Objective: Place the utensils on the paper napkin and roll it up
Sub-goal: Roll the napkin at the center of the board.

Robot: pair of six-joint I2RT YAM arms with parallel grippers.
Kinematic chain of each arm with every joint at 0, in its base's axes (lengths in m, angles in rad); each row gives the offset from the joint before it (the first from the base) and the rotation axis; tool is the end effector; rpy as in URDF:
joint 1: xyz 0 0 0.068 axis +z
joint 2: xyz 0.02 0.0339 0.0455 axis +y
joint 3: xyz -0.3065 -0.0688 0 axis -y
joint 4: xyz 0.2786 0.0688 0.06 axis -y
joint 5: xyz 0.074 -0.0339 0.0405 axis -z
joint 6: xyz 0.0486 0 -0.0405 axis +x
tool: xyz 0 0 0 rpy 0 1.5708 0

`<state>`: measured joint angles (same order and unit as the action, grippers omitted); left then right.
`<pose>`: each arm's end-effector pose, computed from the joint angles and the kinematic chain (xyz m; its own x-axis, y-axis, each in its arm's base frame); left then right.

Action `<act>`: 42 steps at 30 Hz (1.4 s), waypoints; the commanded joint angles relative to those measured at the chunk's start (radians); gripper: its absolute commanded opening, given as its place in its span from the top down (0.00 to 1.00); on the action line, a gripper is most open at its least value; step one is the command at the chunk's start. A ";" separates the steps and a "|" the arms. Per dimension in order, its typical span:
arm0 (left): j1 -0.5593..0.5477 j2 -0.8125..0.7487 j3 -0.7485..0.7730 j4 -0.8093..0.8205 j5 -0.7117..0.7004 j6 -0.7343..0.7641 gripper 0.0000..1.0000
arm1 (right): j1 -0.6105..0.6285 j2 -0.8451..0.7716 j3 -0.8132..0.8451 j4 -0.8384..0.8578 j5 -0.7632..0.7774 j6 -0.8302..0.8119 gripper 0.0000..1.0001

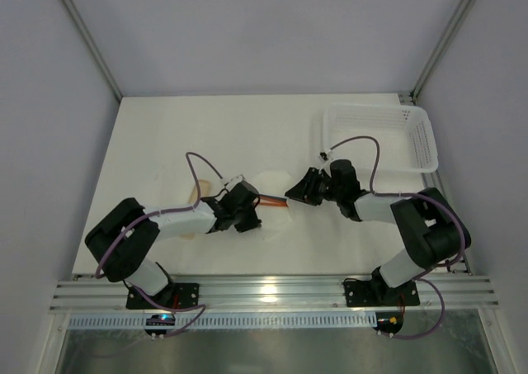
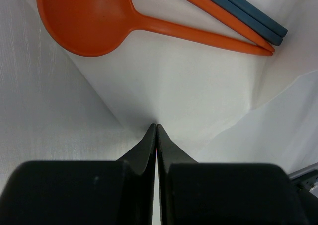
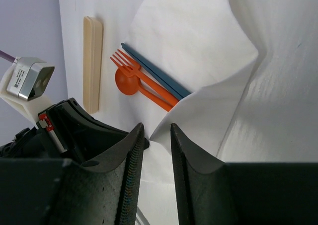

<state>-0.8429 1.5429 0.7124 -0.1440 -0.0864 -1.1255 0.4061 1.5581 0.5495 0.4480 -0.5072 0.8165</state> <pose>0.2110 -0.2304 0.1534 -0.8793 -0.3648 -0.3063 -0.1903 0.8586 -0.4761 0.2792 0.1457 0.1543 -0.8615 0.3229 -0.3918 -0.1393 0.5917 0.7941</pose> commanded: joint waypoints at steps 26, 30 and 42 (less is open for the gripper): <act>-0.005 -0.012 0.016 -0.034 -0.027 0.004 1.00 | -0.105 0.046 -0.119 0.318 -0.091 0.135 0.96; -0.005 -0.009 0.018 -0.029 -0.027 0.004 1.00 | -0.092 0.077 -0.088 0.313 -0.088 0.130 0.97; -0.005 -0.015 0.036 -0.052 -0.030 0.021 1.00 | -0.004 0.096 -0.105 0.305 -0.001 0.106 0.96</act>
<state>-0.8436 1.5429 0.7181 -0.1577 -0.0872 -1.1206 0.4000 1.6562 0.4427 0.7242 -0.5552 0.9680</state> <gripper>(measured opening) 0.002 0.037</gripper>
